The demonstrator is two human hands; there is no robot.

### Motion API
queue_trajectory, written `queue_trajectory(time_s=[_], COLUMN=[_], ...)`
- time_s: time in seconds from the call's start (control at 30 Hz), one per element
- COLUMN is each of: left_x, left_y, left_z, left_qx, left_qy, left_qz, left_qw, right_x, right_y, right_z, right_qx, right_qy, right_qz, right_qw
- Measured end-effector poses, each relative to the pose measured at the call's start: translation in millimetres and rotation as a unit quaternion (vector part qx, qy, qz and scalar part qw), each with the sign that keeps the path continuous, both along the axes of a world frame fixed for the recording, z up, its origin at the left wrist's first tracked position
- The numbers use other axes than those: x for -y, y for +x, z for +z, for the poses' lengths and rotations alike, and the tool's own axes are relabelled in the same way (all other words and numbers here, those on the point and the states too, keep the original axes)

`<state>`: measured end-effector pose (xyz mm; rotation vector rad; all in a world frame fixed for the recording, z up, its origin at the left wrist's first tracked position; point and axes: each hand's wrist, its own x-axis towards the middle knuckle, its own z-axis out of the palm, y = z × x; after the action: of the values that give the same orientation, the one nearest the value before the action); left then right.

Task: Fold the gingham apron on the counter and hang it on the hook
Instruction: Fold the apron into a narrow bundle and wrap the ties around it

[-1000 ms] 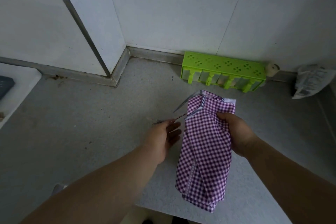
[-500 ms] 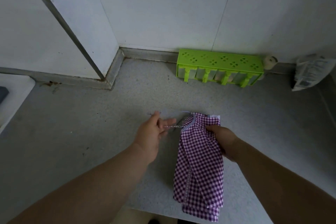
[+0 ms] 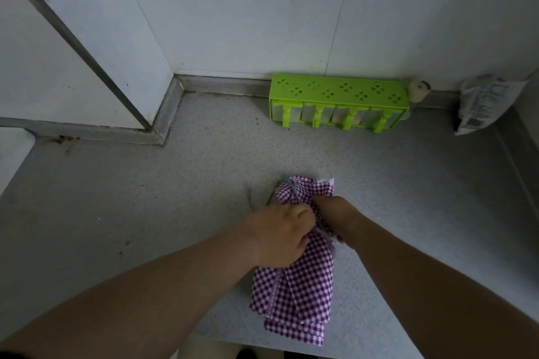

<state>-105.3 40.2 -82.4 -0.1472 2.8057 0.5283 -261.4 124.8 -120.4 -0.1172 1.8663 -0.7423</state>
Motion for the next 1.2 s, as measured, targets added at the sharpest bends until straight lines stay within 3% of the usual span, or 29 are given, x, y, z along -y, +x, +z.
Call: queue_trajectory(time_s=[0.1,0.2,0.27,0.4,0.6,0.7,0.87,1.03,1.1,1.2], left_x=[4,4,-1,-14,-4,3,28,62,78,99], left_y=[-12,-23,-29,-25,-21,-19,-17,-29,-29,-24], left_z=[-5,-12,-14,-18,-25,-26,-22,-8,-15,-29], left_qx=[0.124,0.169,0.147,0.030,-0.008,-0.042,-0.087,-0.155,-0.098,0.000], left_qy=[0.086,0.094,0.052,-0.036,0.098,0.164,0.246,0.277,0.270,0.221], left_qz=[0.146,0.177,0.172,0.080,0.184,0.206,0.238,0.446,0.510,0.543], left_qw=[0.978,0.965,0.973,0.996,0.978,0.964,0.935,0.837,0.811,0.810], right_x=[-3,-12,-22,-45,-54,-46,-44,-42,-43,-42], right_y=[0,-6,-13,-20,-2,6,5,-3,-3,-2], right_z=[1,5,0,4,11,5,0,1,2,2], right_qx=[-0.064,-0.155,-0.183,-0.236,-0.389,-0.421,-0.353,-0.299,-0.290,-0.287], right_qy=[0.002,0.045,0.076,0.036,-0.056,-0.044,-0.053,-0.039,-0.030,-0.019], right_qz=[0.112,0.227,0.280,0.366,0.382,0.423,0.381,0.388,0.400,0.407], right_qw=[0.992,0.960,0.939,0.900,0.836,0.801,0.853,0.871,0.869,0.867])
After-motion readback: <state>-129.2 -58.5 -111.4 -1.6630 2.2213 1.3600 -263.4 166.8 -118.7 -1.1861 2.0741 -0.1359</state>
